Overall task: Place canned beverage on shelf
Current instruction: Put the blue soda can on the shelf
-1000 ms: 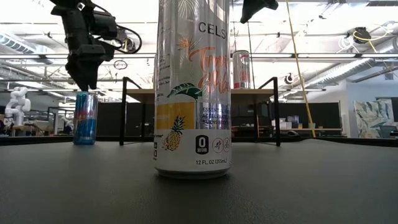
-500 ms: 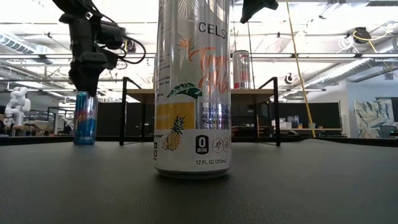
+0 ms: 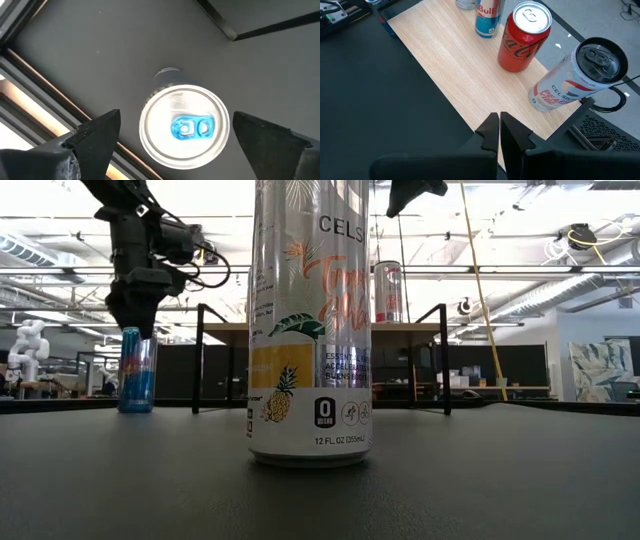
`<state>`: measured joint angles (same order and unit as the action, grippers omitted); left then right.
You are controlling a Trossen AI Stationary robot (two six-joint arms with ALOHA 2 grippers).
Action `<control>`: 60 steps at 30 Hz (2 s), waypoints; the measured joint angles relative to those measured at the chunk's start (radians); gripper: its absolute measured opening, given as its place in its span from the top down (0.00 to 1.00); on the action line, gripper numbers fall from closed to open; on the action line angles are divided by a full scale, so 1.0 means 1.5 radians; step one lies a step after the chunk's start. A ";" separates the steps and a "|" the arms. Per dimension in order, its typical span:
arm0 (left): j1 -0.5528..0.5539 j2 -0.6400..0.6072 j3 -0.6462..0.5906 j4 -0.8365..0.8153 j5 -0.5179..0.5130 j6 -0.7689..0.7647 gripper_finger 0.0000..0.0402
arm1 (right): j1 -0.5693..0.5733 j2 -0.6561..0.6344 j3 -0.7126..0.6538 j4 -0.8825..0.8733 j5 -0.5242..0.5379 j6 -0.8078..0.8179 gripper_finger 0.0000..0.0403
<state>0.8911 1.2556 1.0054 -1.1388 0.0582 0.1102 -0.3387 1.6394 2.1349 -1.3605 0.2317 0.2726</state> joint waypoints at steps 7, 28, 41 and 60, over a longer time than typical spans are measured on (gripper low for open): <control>0.010 0.000 0.000 0.000 0.013 0.000 0.17 | 0.000 0.000 0.000 0.000 0.000 0.000 1.00; 0.009 0.017 0.003 -0.009 0.015 0.009 0.38 | 0.000 0.000 0.000 0.000 0.000 0.000 1.00; -0.015 0.017 0.002 -0.014 0.011 0.018 0.41 | 0.000 0.000 0.000 0.001 0.000 0.000 1.00; -0.071 0.014 0.032 -0.096 0.014 -0.020 0.42 | 0.000 0.000 0.000 0.002 0.000 0.000 1.00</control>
<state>0.7851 1.2770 1.0531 -1.2821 0.0787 0.0796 -0.3389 1.6394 2.1351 -1.3575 0.2321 0.2722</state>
